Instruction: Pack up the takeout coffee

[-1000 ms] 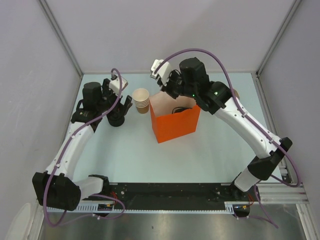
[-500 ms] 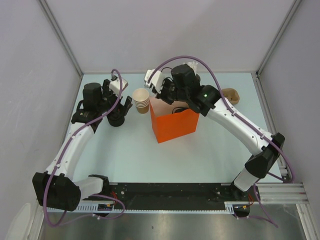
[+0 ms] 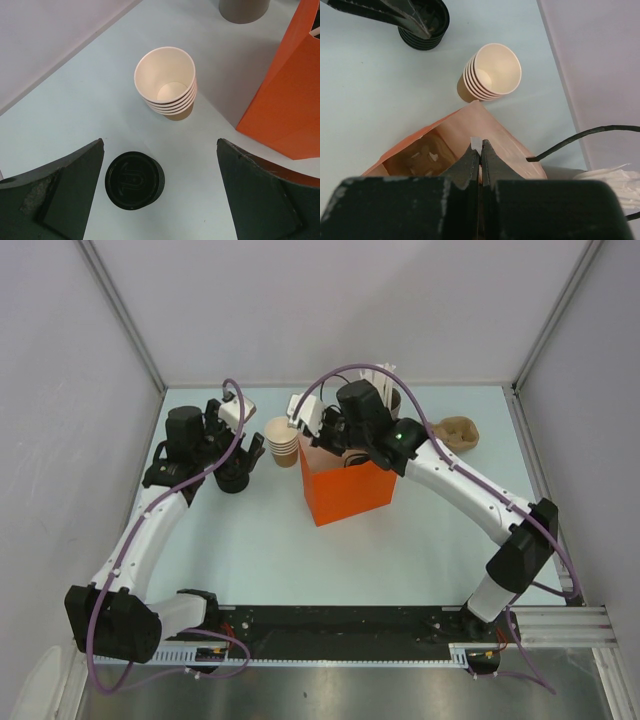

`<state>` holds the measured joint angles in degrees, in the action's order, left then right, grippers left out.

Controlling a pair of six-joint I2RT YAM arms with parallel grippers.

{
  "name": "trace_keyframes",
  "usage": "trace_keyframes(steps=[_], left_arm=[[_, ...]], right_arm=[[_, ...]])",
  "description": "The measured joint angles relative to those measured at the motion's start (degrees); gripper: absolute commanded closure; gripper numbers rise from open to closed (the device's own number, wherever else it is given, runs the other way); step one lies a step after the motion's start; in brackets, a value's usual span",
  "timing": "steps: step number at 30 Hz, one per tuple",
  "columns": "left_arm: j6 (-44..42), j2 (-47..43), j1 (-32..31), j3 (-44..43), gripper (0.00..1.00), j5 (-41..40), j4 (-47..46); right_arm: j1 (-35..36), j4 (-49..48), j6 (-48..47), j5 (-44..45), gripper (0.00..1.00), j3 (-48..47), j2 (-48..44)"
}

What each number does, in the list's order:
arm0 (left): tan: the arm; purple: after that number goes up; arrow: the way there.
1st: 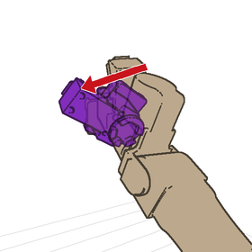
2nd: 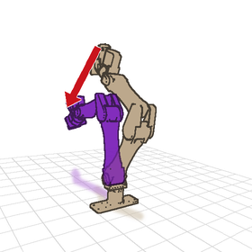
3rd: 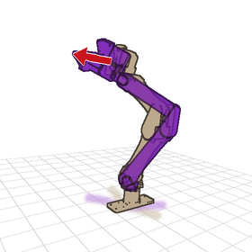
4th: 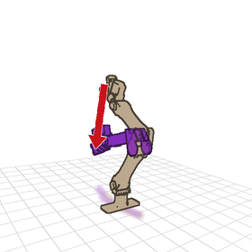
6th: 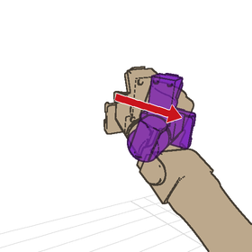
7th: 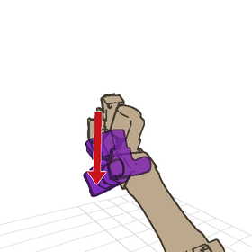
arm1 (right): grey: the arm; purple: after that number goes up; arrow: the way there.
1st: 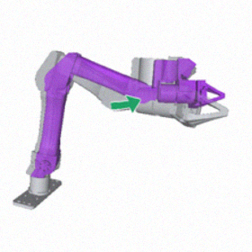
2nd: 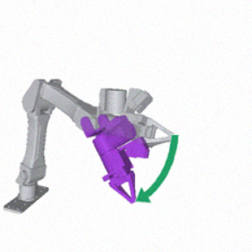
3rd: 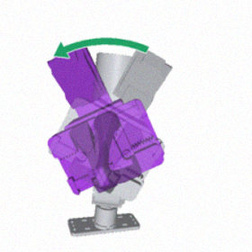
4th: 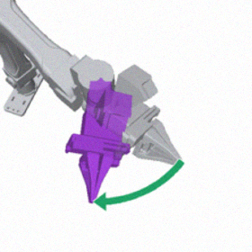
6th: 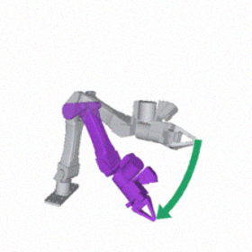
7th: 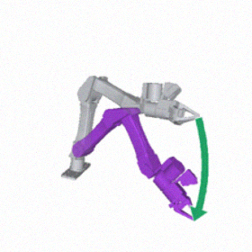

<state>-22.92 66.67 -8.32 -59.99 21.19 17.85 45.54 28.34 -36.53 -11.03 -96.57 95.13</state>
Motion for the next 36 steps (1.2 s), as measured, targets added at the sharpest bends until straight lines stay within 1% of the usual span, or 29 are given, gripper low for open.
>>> trace_keyframes(steps=[6,7,9,12,13,22,27,28,33,34,35,36], left_arm=[[0.00,0.00,0.00,0.00,0.01,-0.04,0.02],[0.00,0.00,0.00,0.00,0.01,-0.04,0.02],[0.00,0.00,0.00,0.00,0.01,-0.04,0.02],[0.00,0.00,0.00,0.00,0.00,-0.04,0.04],[0.00,0.00,0.00,0.00,0.01,-0.04,0.04],[0.00,0.00,0.00,0.00,0.01,-0.02,0.02],[0.00,-0.13,0.00,0.11,0.01,-0.02,0.02],[0.00,-0.22,0.00,0.24,0.01,-0.02,0.02],[0.00,-0.37,0.00,0.33,0.00,0.00,0.02],[0.00,-0.39,0.00,0.33,0.01,0.00,0.04],[0.00,-0.37,0.00,0.33,0.01,0.00,0.02],[0.00,-0.39,0.00,0.35,0.00,0.00,0.02]], right_arm=[[-0.04,-1.20,-0.92,-0.09,0.93,4.37,-0.90],[-0.02,-1.31,-1.01,-0.15,0.91,4.74,-1.03],[0.00,-1.49,-1.07,-0.24,0.89,5.42,-1.40],[0.15,-1.70,-1.11,-0.22,0.82,5.68,-1.99],[0.15,-1.73,-1.09,-0.22,0.78,5.68,-2.14],[1.05,-1.49,-1.20,0.11,0.64,5.03,-2.95],[1.64,0.46,-0.52,0.72,0.58,1.70,-2.95],[1.66,0.92,-0.28,0.79,0.55,0.68,-2.95],[1.66,4.13,1.64,1.53,0.45,-7.06,-2.95],[1.66,4.76,2.14,1.66,0.40,-8.96,-2.95],[1.66,5.09,2.49,1.77,0.38,-10.86,-2.95],[1.66,5.35,2.78,1.92,0.31,-12.52,-3.02]])
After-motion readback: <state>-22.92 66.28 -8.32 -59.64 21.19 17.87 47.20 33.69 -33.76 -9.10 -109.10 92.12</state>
